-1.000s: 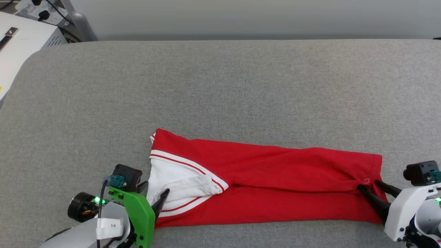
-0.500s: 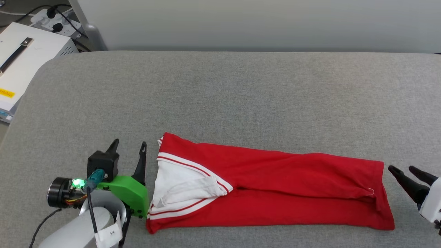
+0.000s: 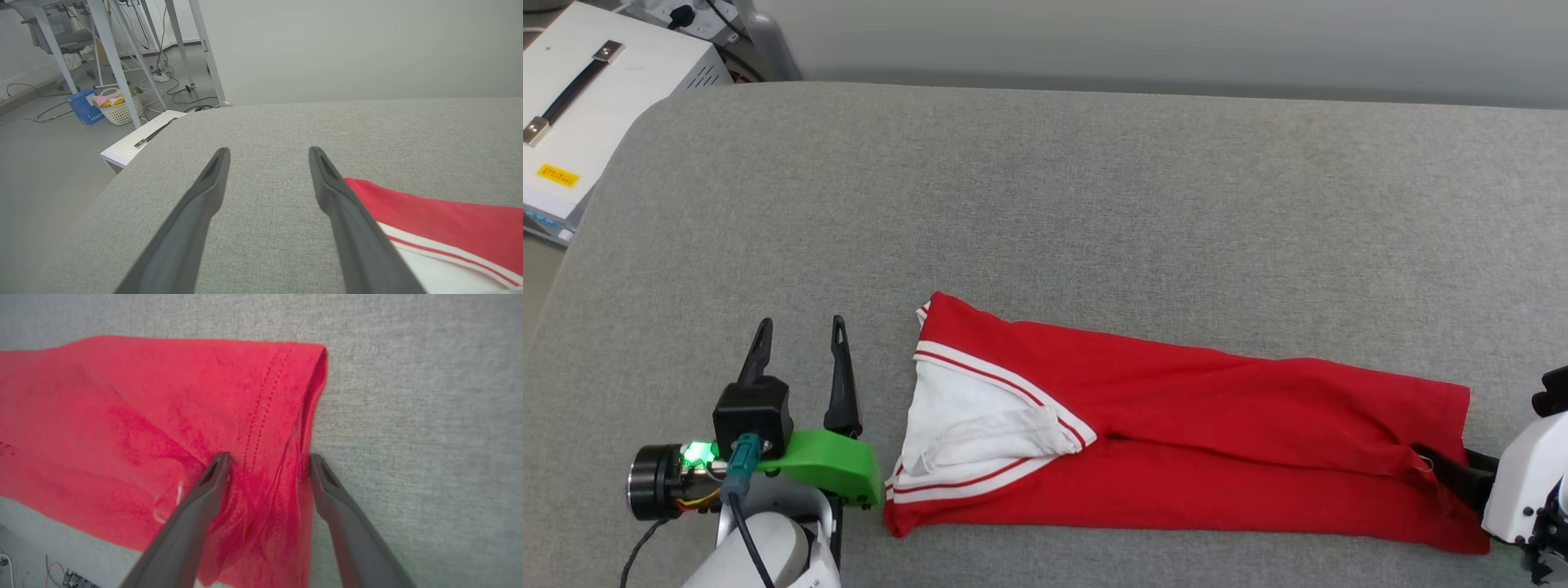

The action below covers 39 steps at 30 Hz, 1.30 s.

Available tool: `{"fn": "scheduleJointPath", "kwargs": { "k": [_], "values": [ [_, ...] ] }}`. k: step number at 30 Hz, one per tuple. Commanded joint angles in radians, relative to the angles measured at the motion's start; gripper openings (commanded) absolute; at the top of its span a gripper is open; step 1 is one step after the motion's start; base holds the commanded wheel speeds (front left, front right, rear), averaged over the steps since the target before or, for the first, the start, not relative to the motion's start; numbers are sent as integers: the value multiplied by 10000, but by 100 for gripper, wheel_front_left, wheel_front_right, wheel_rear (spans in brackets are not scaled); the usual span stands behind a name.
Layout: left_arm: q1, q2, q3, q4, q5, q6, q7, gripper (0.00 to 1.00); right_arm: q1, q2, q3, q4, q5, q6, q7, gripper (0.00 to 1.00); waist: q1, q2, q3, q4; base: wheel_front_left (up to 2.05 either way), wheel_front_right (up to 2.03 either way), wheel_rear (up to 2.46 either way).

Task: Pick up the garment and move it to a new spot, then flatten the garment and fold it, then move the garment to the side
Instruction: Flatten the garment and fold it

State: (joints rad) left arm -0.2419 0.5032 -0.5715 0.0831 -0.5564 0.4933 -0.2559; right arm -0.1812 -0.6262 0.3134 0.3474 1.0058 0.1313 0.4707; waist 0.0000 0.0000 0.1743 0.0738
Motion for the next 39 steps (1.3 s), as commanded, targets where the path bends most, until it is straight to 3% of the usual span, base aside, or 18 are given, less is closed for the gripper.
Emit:
{"fn": "scheduleJointPath", "kwargs": {
  "k": [1, 8, 9, 10, 15, 16, 25, 29, 33, 39],
  "values": [
    [300, -203, 225, -18, 278, -113, -57, 100, -84, 198, 215, 143, -32, -6, 93, 100, 0, 0, 91, 117, 0, 0, 0],
    [1050, -1348, 1515, 31, 1447, -898, -58, 100, -48, 409, 1039, 320, 343, -6, 348, 100, 0, 0, 134, 217, 0, 0, 0],
    [1131, -1500, 1692, 64, 1600, -1039, -58, 100, -46, 389, 1119, 342, 386, -6, 334, 39, 0, 0, 124, 214, 0, 0, 0],
    [1188, -1614, 1843, 73, 1720, -1145, -58, 100, -66, 356, 1166, 336, 381, -6, 241, 0, 0, 0, 118, 205, 0, 0, 0],
    [1459, -2118, 2477, 162, 2392, -1785, -58, 100, -214, 110, 1193, 540, 568, -6, -195, 0, 0, 0, -8, 131, 0, 0, 0],
    [1572, -2396, 2873, 221, 2816, -2167, -58, 100, -359, -284, 930, 688, 746, -6, -518, 0, 0, 0, -181, 81, 0, 0, 0],
    [1878, -2771, 3462, 317, 3500, -2854, -58, 100, -218, -1664, 194, 1392, 630, -6, -626, 0, 0, 0, -592, 11, 0, 0, 0],
    [2014, -2887, 3657, 405, 3716, -3076, -58, 100, -148, -1942, 103, 1417, 635, -6, -377, 0, 0, 0, -771, -40, 0, 0, 0],
    [2134, -2985, 3875, 482, 3874, -3232, -59, 100, -27, -1809, 85, 368, 1330, -6, 137, 0, 0, 0, -913, -135, 0, 0, 0],
    [2240, -3210, 4193, 413, 4153, -3482, -59, 100, 86, -1672, 635, -2728, 1398, -6, 1105, 0, 0, 0, -908, -146, 0, 0, 0]
  ]
}}
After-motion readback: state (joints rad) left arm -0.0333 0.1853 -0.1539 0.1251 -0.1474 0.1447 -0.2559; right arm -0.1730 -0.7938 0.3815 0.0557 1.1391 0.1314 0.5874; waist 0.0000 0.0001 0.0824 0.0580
